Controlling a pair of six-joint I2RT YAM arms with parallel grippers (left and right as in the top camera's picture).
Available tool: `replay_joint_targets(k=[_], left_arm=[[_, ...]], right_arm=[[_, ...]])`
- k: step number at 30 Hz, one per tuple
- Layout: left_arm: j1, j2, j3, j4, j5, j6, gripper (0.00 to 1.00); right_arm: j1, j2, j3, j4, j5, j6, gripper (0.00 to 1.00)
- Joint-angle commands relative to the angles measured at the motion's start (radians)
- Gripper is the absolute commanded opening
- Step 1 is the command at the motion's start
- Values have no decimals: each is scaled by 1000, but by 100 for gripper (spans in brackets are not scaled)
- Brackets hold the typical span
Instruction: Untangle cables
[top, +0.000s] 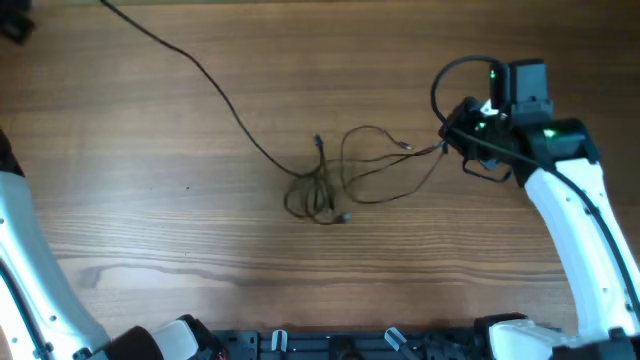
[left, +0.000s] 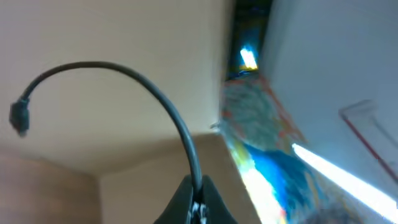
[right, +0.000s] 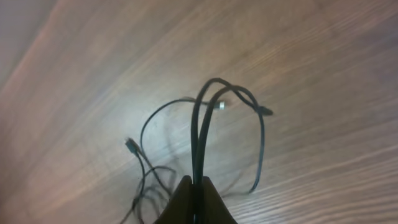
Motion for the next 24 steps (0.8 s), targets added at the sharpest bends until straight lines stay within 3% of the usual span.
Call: replay_joint_targets(k=[1, 3, 6, 10, 11, 12, 14, 17, 20, 24], left_arm=[[2, -10, 9, 57, -93, -303, 4], [2, -10, 9, 57, -138, -338, 4], [-25, -10, 9, 57, -126, -339, 4], [-94, -11, 9, 30, -165, -368, 4], [-121, -11, 9, -16, -165, -368, 4], [-145, -11, 9, -50, -166, -368, 4], [-196, -10, 9, -111, -188, -368, 4], [-229, -10, 9, -132, -208, -367, 4], [-261, -10, 9, -133, -209, -368, 4], [-291, -10, 9, -133, -209, -368, 4]], right_arm=[[2, 72, -1, 29, -156, -100, 5], [19, 99, -1, 30, -156, -101, 22], [62, 104, -1, 82, -219, -208, 100], [75, 91, 0, 264, -709, -410, 99], [90, 87, 0, 388, -887, -448, 99], [112, 87, 0, 476, -947, -443, 100], [219, 87, -1, 608, -890, -430, 100], [423, 105, -1, 707, -570, -433, 100], [576, 151, -1, 866, -376, -432, 99], [641, 234, -1, 966, -281, -322, 99]])
